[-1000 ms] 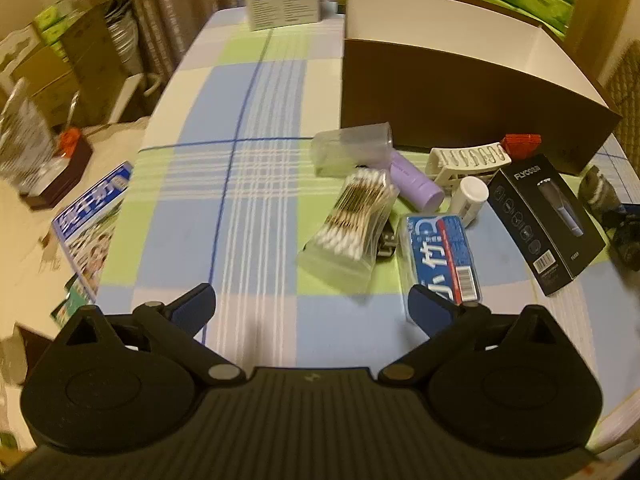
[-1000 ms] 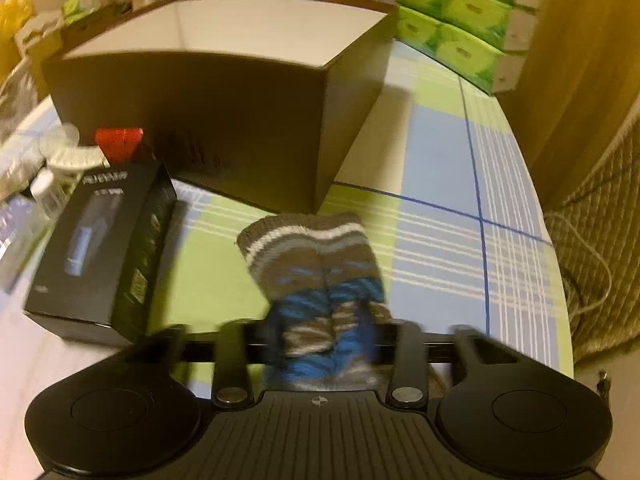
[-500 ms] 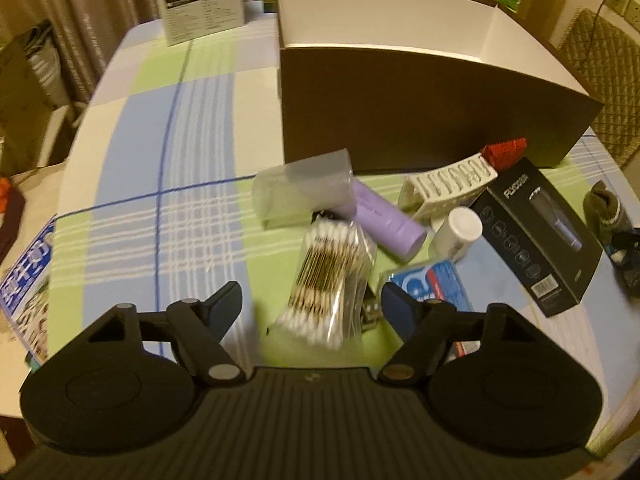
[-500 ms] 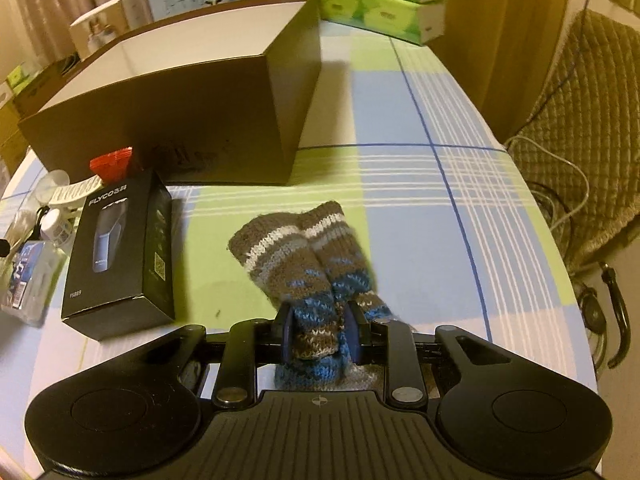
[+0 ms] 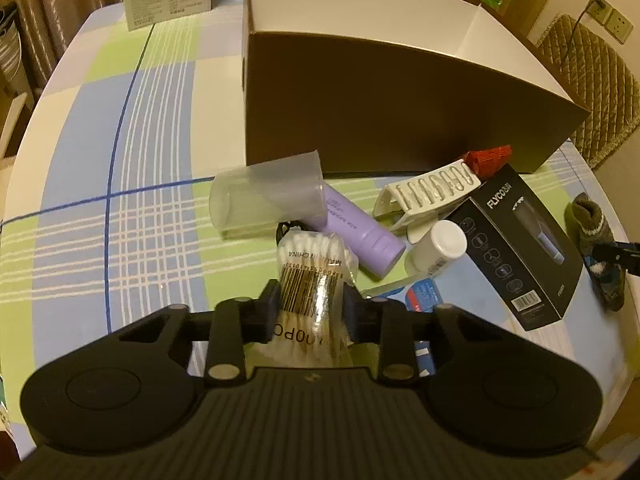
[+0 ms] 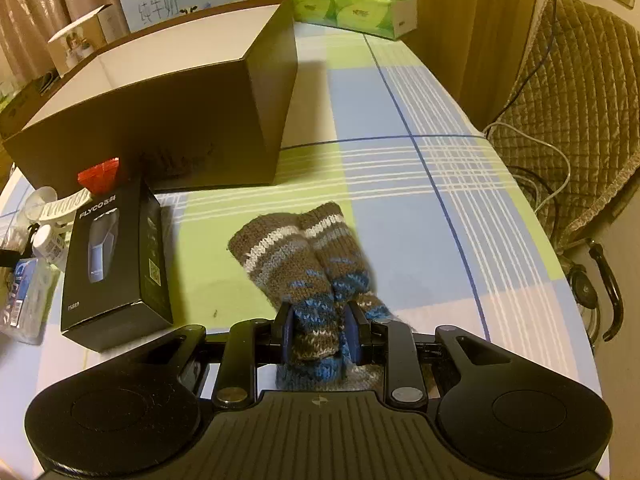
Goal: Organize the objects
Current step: 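Carry the sock with the right gripper while the left carries the swab bag into the brown box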
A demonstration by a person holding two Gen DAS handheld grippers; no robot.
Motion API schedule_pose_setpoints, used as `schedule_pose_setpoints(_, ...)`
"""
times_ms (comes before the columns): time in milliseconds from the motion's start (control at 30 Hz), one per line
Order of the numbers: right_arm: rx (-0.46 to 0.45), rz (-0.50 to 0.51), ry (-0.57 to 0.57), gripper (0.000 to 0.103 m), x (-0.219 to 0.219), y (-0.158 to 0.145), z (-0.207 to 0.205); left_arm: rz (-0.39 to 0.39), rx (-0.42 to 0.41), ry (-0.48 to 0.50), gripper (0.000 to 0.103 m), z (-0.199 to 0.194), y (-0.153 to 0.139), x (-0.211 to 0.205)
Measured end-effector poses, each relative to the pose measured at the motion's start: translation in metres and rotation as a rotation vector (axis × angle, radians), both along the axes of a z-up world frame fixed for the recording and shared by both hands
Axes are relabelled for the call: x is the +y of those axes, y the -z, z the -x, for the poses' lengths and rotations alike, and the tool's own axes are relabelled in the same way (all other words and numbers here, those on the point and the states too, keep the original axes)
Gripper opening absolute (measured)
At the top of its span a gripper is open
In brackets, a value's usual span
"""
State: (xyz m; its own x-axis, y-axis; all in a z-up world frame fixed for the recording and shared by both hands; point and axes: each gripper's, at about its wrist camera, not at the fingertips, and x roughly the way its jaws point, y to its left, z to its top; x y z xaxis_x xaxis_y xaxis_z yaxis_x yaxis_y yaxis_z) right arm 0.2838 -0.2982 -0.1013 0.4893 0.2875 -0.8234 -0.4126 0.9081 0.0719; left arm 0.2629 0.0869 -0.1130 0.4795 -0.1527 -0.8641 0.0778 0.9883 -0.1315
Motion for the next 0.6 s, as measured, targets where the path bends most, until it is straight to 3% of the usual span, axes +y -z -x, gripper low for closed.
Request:
schedule_pose_setpoints(167,-0.004,-0.004,0.009,0.023,0.000,-0.003,0.001,-0.020,-0.011,-0.003,0.018,0.004,-0.005,-0.002)
schedule_pose_setpoints(600,-0.037,-0.089,-0.017,0.019,0.003,-0.036,0.006,-0.017,-0.100,-0.055,0.017,0.019,-0.041,0.004)
